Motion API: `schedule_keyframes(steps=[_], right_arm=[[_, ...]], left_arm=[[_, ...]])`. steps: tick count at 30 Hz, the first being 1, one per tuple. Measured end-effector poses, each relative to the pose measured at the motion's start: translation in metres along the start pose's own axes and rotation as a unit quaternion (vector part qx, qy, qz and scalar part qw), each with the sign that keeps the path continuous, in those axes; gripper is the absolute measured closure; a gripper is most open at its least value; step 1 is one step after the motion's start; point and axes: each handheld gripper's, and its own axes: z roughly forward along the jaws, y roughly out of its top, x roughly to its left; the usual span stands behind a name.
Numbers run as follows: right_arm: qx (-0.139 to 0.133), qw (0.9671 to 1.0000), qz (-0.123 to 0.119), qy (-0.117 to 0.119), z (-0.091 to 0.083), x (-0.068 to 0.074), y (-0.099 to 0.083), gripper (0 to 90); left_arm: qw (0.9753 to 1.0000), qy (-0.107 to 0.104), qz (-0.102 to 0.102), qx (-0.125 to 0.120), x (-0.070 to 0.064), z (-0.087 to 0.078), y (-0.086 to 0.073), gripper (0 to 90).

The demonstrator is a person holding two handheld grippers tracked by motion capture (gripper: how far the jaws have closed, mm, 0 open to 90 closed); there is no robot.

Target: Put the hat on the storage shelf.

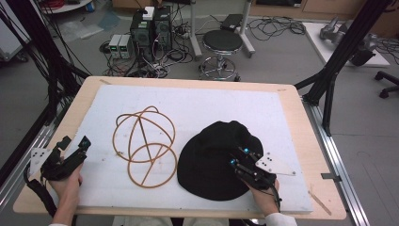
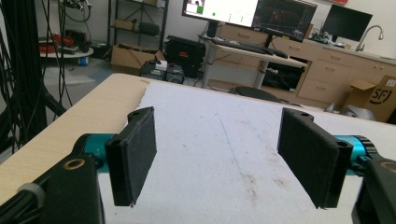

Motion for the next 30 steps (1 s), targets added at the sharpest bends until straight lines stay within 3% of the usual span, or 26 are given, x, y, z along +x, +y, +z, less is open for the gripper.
schedule_keyframes(steps=[10, 25, 30], right_arm=[[0.013, 0.9998, 0.01, 0.012, 0.0039, 0.0003, 0.0017, 83.5], [0.013, 0.9996, 0.019, 0.014, 0.0014, 0.001, 0.0032, 86.2], [-0.005, 0.9996, 0.023, 0.015, -0.0008, 0.0014, 0.0047, 86.4]], left_arm=[[1.0, 0.0, 0.0, 0.002, -0.0001, 0.0003, -0.0001, 28.5], [1.0, -0.001, -0.001, 0.002, -0.0005, 0.0001, -0.0001, 28.6], [1.0, -0.002, 0.0, 0.001, -0.0012, -0.0002, -0.0001, 28.6]])
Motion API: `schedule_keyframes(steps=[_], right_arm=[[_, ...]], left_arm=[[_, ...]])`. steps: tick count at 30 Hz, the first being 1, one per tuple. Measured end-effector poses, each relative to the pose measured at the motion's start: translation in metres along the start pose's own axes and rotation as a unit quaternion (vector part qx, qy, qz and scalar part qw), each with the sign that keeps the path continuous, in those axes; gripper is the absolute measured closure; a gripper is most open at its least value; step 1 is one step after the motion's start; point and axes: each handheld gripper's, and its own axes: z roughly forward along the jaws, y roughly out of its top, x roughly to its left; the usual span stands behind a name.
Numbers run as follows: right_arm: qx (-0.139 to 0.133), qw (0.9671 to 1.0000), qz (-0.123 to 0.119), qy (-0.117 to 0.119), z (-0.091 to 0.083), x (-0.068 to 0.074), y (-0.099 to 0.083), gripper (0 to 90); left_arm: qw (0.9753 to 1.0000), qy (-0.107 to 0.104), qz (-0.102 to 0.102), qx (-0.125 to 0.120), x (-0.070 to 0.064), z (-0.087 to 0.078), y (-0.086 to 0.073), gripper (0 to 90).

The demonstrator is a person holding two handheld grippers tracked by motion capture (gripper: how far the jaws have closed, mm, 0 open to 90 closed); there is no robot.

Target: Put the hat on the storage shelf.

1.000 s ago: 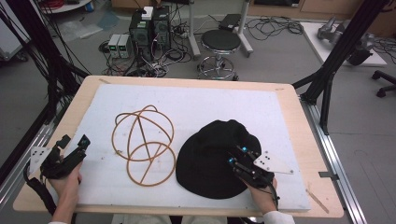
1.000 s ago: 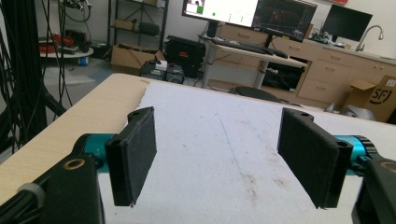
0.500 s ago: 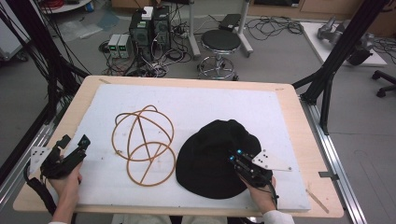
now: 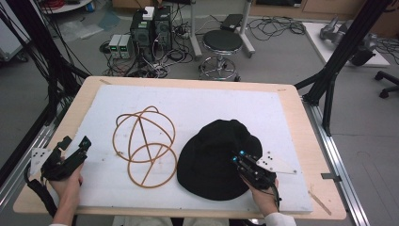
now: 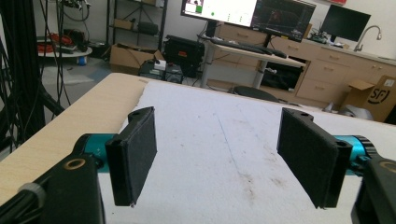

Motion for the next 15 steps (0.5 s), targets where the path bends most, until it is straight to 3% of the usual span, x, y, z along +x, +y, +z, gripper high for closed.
schedule_keyframes(steps=[15], right_arm=[[-0.046, 0.9989, -0.013, 0.001, -0.0022, 0.0042, 0.0093, 86.3]], left_arm=[[1.0, -0.008, -0.002, 0.001, -0.0054, -0.0023, -0.0007, 28.7]])
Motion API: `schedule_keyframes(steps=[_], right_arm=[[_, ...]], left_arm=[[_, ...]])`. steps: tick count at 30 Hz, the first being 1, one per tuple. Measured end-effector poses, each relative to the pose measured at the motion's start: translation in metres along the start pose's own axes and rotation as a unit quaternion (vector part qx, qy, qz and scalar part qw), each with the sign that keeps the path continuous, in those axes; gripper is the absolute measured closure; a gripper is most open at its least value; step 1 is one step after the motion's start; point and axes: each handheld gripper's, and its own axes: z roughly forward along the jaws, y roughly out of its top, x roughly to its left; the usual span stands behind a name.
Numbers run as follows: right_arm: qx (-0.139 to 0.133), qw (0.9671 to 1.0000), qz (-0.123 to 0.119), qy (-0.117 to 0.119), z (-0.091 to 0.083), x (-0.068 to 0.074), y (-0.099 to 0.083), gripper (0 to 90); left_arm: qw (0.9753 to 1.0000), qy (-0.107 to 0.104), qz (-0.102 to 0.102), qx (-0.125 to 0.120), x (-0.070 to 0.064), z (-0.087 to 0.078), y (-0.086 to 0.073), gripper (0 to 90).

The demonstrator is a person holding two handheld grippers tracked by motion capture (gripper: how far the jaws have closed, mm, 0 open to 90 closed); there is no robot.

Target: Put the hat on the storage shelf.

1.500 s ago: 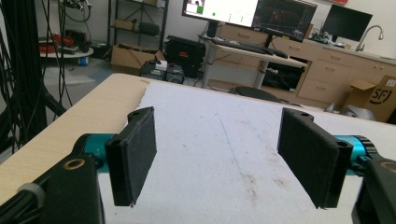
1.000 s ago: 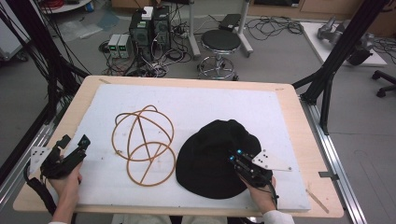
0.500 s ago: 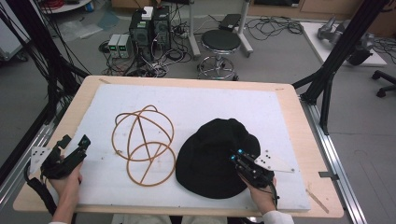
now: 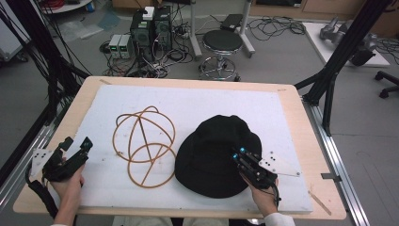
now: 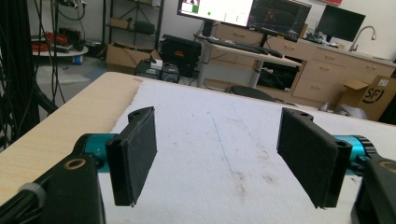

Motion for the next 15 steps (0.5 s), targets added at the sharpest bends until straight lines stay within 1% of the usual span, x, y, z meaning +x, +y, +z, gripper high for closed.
schedule_keyframes(steps=[4, 5, 8, 10, 13, 15], right_arm=[[-0.007, 1.0, -0.002, 0.006, 0.001, 0.0, 0.004, 86.3], [-0.016, 0.9998, 0.001, 0.015, 0.003, -0.001, 0.007, 86.3], [-0.021, 0.9996, 0.004, 0.02, 0.003, -0.002, 0.009, 86.2], [-0.033, 0.9992, -0.002, 0.025, 0.002, -0.002, 0.015, 86.3], [-0.04, 0.9988, -0.004, 0.027, 0.001, -0.001, 0.019, 86.3], [-0.056, 0.998, -0.006, 0.029, -0.003, -0.001, 0.027, 86.3]], left_arm=[[1.0, -0.003, 0.002, 0.001, -0.002, 0.001, -0.001, 28.7], [1.0, -0.002, 0.001, 0.002, -0.001, 0.001, -0.001, 28.7], [1.0, -0.001, 0.002, 0.002, -0.001, 0.0, -0.001, 28.7], [1.0, -0.001, 0.001, 0.002, -0.001, 0.0, -0.001, 28.7], [1.0, -0.001, 0.001, 0.002, -0.001, -0.001, -0.001, 28.7], [1.0, -0.002, 0.002, 0.004, -0.001, -0.001, -0.001, 28.7]])
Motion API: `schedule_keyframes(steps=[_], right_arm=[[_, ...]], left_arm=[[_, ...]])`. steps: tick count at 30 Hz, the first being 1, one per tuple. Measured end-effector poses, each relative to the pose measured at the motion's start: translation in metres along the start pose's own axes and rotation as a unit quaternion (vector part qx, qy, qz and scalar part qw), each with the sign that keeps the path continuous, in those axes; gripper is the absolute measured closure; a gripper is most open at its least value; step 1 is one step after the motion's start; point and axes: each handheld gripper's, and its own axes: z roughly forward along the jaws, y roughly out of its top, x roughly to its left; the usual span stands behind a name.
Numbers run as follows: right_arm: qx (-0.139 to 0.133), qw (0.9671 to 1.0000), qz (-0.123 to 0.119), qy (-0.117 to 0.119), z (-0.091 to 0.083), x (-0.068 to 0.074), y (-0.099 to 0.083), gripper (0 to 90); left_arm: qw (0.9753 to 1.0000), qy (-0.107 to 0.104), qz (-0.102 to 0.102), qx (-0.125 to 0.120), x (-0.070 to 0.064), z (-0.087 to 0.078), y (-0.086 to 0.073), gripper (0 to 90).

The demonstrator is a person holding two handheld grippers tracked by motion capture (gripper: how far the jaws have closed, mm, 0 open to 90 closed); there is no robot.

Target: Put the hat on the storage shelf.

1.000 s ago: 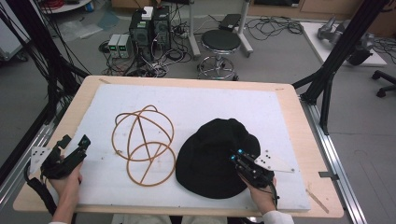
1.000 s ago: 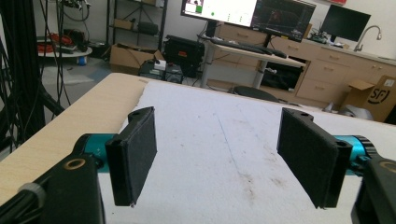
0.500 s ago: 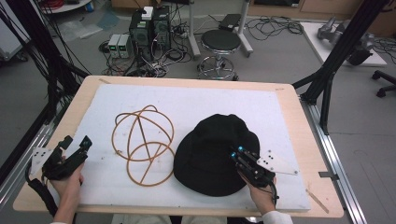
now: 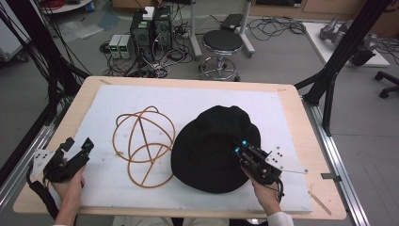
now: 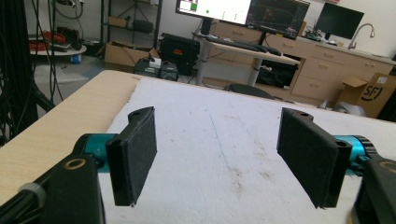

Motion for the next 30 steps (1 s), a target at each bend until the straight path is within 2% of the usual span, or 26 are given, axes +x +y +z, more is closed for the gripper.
schedule_keyframes(steps=[5, 6, 9, 16, 22, 25, 30], right_arm=[[-0.019, 0.9998, -0.007, 0.002, -0.006, -0.002, 0.012, 86.2], [-0.033, 0.9994, -0.007, 0.002, -0.01, -0.005, 0.019, 86.2], [-0.041, 0.9991, -0.004, 0.0, -0.012, -0.007, 0.025, 86.2], [-0.083, 0.9965, -0.009, 0.001, -0.016, -0.014, 0.054, 86.2], [-0.111, 0.9937, -0.015, 0.007, -0.012, -0.013, 0.072, 86.2], [-0.135, 0.9906, -0.015, 0.019, -0.005, -0.01, 0.085, 86.2], [-0.146, 0.9886, -0.015, 0.034, 0.006, -0.006, 0.096, 86.2]], left_arm=[[1.0, -0.004, 0.002, 0.002, -0.002, 0.001, -0.001, 28.7], [1.0, -0.005, 0.002, 0.003, -0.003, 0.001, -0.001, 28.7], [1.0, -0.005, 0.002, 0.004, -0.004, 0.001, -0.002, 28.7], [1.0, -0.006, 0.003, 0.004, -0.006, 0.001, -0.002, 28.7], [0.9999, -0.008, 0.004, 0.007, -0.006, 0.002, -0.003, 28.7], [0.9999, -0.009, 0.003, 0.007, -0.006, 0.002, -0.003, 28.7], [0.9999, -0.01, 0.003, 0.006, -0.006, 0.002, -0.003, 28.7]])
